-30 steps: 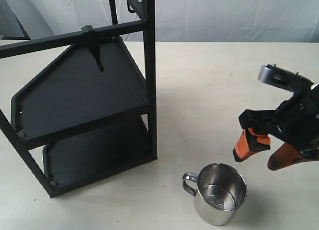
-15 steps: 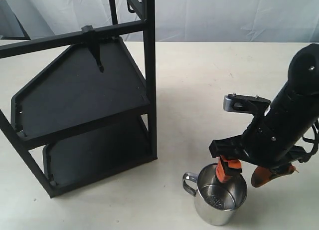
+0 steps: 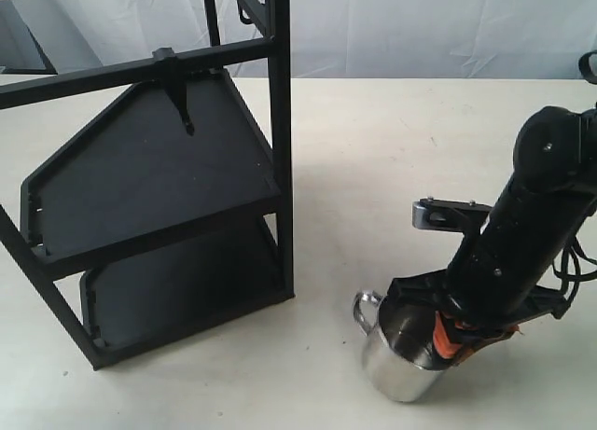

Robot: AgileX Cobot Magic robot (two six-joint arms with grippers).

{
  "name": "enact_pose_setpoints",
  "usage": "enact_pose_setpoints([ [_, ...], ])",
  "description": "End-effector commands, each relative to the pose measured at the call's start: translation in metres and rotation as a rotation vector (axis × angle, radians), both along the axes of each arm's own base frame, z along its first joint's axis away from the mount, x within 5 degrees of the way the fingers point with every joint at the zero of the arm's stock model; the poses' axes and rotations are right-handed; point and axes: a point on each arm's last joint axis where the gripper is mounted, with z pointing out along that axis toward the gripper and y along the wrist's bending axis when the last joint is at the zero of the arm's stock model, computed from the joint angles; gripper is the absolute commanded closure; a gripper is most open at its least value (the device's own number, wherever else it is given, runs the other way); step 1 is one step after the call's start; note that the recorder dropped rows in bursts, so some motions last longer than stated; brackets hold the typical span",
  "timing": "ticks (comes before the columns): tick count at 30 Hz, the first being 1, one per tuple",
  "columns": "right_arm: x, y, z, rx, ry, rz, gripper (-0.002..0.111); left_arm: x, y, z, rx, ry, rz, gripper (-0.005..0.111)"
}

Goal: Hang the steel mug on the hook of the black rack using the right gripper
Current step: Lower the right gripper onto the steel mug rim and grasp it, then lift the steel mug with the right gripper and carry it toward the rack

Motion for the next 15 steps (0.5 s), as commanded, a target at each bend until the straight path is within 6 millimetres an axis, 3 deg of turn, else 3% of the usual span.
enact_pose_setpoints([
  [1,-0.001,0.002,0.0,0.01,0.001,-0.004,0.109,0.0,0.0,0.001,-0.005,-0.011,0.003,0.105],
  [8,0.007,0.002,0.02,0.051,-0.179,-0.035,0.109,0.0,0.0,0.001,-0.005,-0.011,0.003,0.105],
  [13,0.029,0.0,0.066,0.159,-0.62,-0.219,0.109,0.0,0.0,0.001,-0.007,-0.011,0.003,0.105],
  [15,0.036,0.0,0.073,0.185,-0.712,-0.27,0.109,0.0,0.0,0.001,-0.011,-0.012,0.003,0.105],
])
